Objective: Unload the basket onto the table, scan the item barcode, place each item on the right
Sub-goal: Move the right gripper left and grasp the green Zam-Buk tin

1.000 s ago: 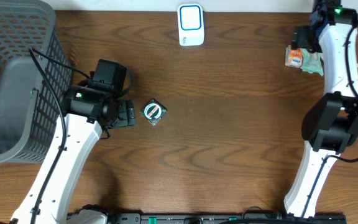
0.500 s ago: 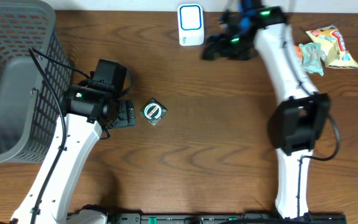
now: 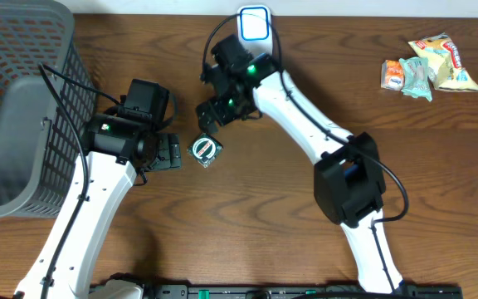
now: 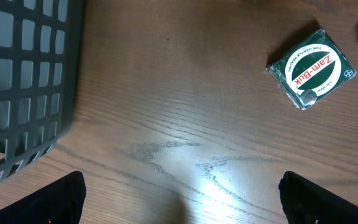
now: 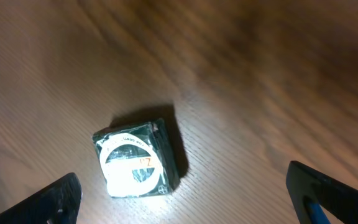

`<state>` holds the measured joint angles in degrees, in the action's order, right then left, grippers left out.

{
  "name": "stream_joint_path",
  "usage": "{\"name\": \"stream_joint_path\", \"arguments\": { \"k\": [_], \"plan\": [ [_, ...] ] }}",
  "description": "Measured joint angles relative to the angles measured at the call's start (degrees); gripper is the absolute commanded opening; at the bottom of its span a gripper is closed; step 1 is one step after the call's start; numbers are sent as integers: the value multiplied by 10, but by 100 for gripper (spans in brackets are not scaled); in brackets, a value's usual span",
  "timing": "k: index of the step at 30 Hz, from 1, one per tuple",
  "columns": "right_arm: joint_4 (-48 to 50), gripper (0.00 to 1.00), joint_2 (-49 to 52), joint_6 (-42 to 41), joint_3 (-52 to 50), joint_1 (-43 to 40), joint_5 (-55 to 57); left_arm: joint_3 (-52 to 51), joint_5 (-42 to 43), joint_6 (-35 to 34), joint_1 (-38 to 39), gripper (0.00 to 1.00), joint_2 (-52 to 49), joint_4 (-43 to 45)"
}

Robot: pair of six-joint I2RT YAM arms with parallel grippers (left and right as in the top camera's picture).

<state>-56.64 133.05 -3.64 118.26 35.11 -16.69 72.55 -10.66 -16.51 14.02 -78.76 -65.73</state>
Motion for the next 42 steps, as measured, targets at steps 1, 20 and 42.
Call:
{"name": "stream_joint_path", "arguments": {
  "k": [1, 20, 42],
  "plan": [
    [12, 99, 0, 1, -14, 5, 1, 0, 0, 0, 0, 98, 0, 0],
    [93, 94, 0, 93, -117, 66, 25, 0, 0, 0, 0, 98, 0, 0],
    [96, 75, 6, 77, -118, 84, 102, 0, 0, 0, 0, 98, 0, 0]
  ]
}}
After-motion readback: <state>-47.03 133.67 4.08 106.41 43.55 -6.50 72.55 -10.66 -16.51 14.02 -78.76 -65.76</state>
